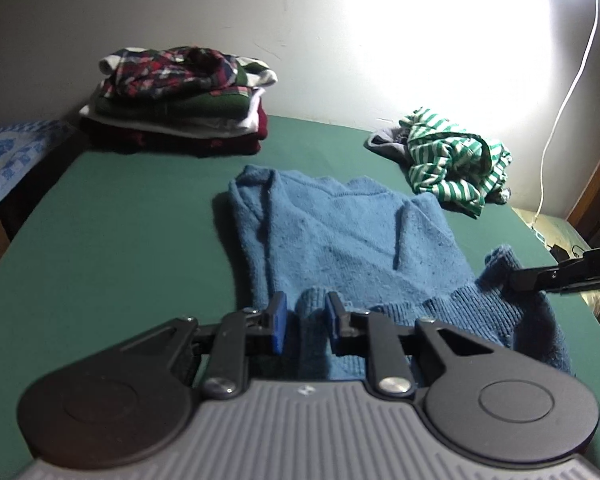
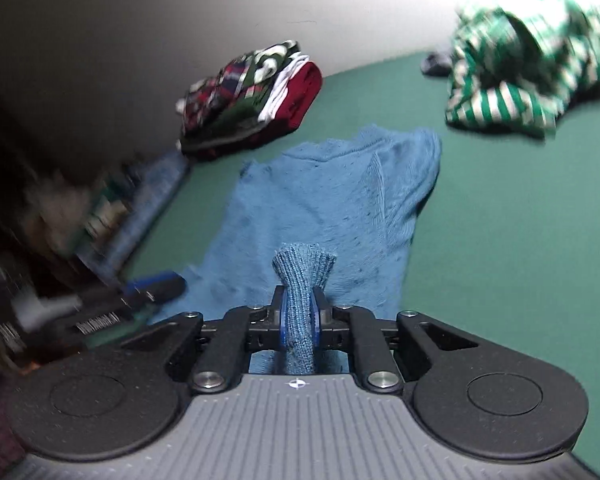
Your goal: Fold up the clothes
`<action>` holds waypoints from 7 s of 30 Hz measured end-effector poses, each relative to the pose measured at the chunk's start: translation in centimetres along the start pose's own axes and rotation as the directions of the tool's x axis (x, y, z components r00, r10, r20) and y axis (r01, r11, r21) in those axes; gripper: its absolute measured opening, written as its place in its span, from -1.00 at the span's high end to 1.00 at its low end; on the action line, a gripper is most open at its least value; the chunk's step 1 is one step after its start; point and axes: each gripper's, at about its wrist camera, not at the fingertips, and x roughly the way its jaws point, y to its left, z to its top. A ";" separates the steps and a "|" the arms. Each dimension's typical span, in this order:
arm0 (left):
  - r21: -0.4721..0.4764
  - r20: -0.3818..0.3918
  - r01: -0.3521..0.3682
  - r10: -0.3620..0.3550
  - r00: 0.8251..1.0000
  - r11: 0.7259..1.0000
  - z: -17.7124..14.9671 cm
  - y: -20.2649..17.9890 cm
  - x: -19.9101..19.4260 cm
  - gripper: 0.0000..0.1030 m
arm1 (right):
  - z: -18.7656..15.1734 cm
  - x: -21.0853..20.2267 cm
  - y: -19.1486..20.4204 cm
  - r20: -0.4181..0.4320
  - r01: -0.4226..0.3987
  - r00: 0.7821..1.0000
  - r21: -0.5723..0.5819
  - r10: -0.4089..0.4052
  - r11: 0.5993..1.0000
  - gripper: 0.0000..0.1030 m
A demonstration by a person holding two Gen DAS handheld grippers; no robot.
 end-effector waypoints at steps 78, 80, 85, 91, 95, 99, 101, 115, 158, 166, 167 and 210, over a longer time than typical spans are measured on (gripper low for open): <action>0.214 -0.102 0.078 -0.057 0.993 0.974 -6.0 -5.4 -5.4 -0.17 | -15.1 -1.8 9.4 0.118 0.362 0.929 -0.481 -0.350 0.798 0.50; 0.192 -0.109 0.090 -0.070 0.992 0.977 -6.4 -4.4 -5.3 -0.20 | -15.3 -1.4 9.1 0.106 0.363 0.928 -0.462 -0.356 0.809 0.48; 0.227 -0.115 0.095 -0.070 0.991 0.969 -6.1 -4.1 -5.1 -0.27 | -16.3 -0.7 9.2 0.083 0.357 0.926 -0.505 -0.368 0.785 0.42; 0.251 -0.074 0.095 -0.079 0.994 0.963 -4.5 -5.0 -6.8 -0.26 | -14.4 -2.5 10.3 0.129 0.354 0.933 -0.493 -0.335 0.795 0.45; 0.291 -0.059 0.064 -0.049 0.997 0.955 -3.6 -5.5 -4.8 -0.26 | -11.9 -1.1 10.2 0.230 0.419 0.908 -0.468 -0.350 0.778 0.44; 0.305 -0.075 0.044 -0.022 0.997 0.951 -3.0 -5.5 -1.4 -0.25 | -9.5 1.6 9.2 0.239 0.417 0.909 -0.480 -0.341 0.772 0.45; 0.319 -0.087 0.048 -0.022 0.996 0.946 -2.9 -5.3 -0.2 -0.27 | -8.8 2.8 8.8 0.241 0.426 0.905 -0.493 -0.351 0.759 0.46; 0.399 -0.133 0.116 -0.067 0.989 0.910 -1.8 -4.9 2.9 -0.47 | -5.8 3.0 7.6 0.188 0.394 0.919 -0.423 -0.346 0.816 0.48; 0.256 -0.215 0.222 -0.169 0.962 0.941 0.4 -3.9 0.3 -0.23 | -5.1 3.2 8.2 0.158 0.395 0.918 -0.445 -0.364 0.804 0.54; 0.288 -0.303 0.265 -0.174 0.937 0.920 1.4 -3.0 3.2 -0.12 | -3.2 5.0 6.1 0.055 0.376 0.921 -0.394 -0.386 0.839 0.79; 0.291 -0.320 0.273 -0.175 0.931 0.917 1.9 -3.0 3.4 -0.12 | -2.8 5.1 6.2 0.034 0.371 0.919 -0.403 -0.392 0.836 0.79; 0.152 -0.409 0.171 -0.095 0.907 0.974 12.2 3.7 18.2 -0.82 | 13.3 11.6 -3.4 -0.166 0.294 0.938 -0.086 -0.305 0.952 0.07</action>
